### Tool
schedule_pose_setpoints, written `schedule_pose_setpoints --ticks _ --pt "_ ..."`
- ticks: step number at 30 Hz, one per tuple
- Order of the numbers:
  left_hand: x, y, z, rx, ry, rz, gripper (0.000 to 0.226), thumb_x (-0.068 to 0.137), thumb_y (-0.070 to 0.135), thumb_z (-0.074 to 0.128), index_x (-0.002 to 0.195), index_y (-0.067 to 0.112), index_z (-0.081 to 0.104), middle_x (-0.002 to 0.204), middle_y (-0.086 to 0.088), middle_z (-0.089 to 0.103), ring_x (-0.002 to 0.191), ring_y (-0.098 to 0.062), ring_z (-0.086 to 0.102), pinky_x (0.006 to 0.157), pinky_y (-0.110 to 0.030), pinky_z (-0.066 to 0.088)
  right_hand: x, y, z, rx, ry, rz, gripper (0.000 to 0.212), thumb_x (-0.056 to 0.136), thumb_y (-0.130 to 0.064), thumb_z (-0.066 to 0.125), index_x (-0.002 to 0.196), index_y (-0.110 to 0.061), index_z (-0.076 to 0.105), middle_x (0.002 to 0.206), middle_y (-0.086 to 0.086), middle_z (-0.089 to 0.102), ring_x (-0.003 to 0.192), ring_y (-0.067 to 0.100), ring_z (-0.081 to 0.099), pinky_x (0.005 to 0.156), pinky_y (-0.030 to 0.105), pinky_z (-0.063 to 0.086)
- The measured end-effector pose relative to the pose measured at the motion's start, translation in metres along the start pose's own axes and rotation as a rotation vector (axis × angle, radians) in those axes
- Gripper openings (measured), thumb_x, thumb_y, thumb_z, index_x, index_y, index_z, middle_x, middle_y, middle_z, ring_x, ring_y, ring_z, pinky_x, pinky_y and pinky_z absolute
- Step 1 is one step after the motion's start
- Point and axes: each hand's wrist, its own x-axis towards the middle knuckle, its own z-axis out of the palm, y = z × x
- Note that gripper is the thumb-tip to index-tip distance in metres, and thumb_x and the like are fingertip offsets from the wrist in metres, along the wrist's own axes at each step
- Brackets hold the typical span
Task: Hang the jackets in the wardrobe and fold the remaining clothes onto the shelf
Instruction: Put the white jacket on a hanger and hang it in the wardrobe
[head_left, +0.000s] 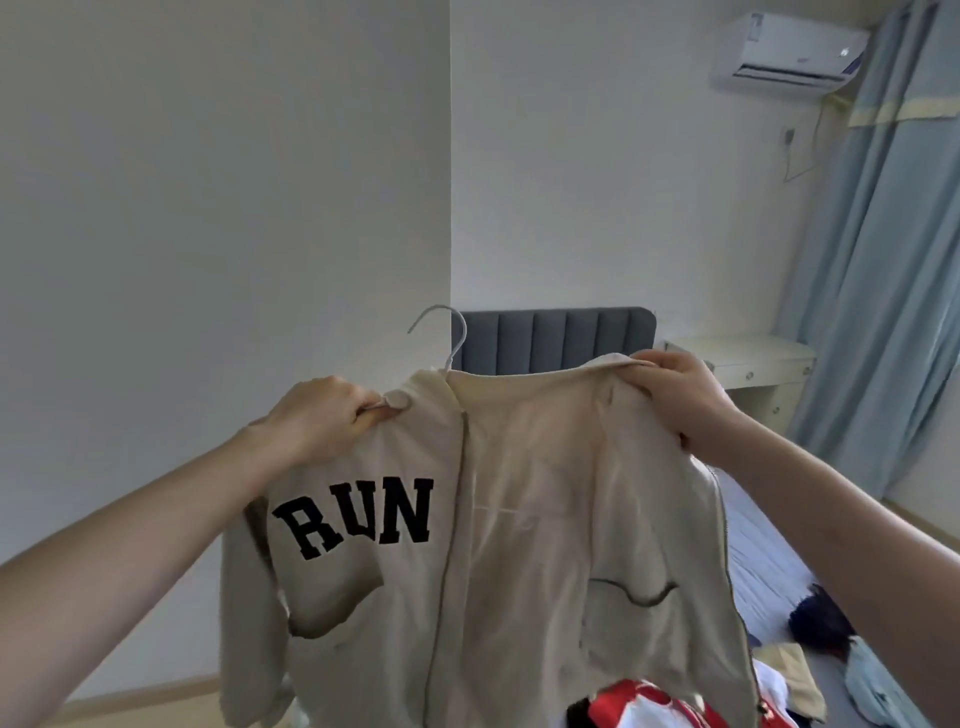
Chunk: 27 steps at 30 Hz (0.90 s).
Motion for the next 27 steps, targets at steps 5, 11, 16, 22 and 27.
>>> schedule_pose_setpoints --ticks 5,11,16,22,27 --pt "0.016 0.009 0.014 -0.208 -0.004 -0.206 0.072 0.093 0.077 0.030 0.062 0.016 0.053 0.064 0.004 0.059 0.066 -0.019 0.057 0.053 -0.033 0.032 -0.043 -0.063 0.036 0.162 -0.425 -0.040 0.022 0.098 -0.021 0.064 0.078 -0.018 0.072 0.067 -0.001 0.061 0.057 0.010 0.057 0.047 0.020 0.045" --pt "0.027 0.034 0.001 -0.435 0.172 -0.331 0.077 0.080 0.087 0.027 0.055 0.015 0.040 0.050 0.004 0.051 0.053 -0.019 0.049 0.051 -0.032 0.027 -0.079 -0.009 0.121 0.074 -0.754 0.031 0.007 0.104 -0.012 0.054 0.098 -0.006 0.055 0.090 0.012 0.067 0.070 0.022 0.070 0.059 0.038 0.063" --pt "0.028 0.062 -0.013 -0.484 0.265 -0.202 0.054 0.097 0.060 0.048 0.054 0.026 0.045 0.053 0.012 0.052 0.050 -0.014 0.043 0.051 -0.032 0.028 -0.051 0.028 0.119 -0.333 -0.570 -0.165 0.011 0.099 -0.017 0.058 0.101 -0.008 0.064 0.101 0.006 0.074 0.089 0.019 0.069 0.088 0.046 0.057" --pt "0.028 0.080 -0.012 -0.337 0.291 -0.149 0.055 0.084 0.074 0.035 0.059 0.025 0.043 0.058 0.008 0.052 0.052 -0.012 0.043 0.050 -0.030 0.022 -0.041 0.039 0.051 -0.296 -0.531 -0.232 0.009 0.092 -0.028 0.070 0.097 -0.034 0.073 0.085 -0.010 0.076 0.075 0.008 0.073 0.061 0.012 0.050" --pt "0.028 0.078 -0.005 -0.290 0.266 -0.157 0.046 0.084 0.072 0.034 0.060 0.034 0.046 0.050 0.004 0.044 0.052 -0.010 0.044 0.049 -0.031 0.022 -0.008 0.056 0.006 -0.412 -0.021 -0.405 0.013 0.084 -0.041 0.074 0.090 -0.046 0.064 0.089 -0.027 0.068 0.086 -0.006 0.063 0.065 0.013 0.047"
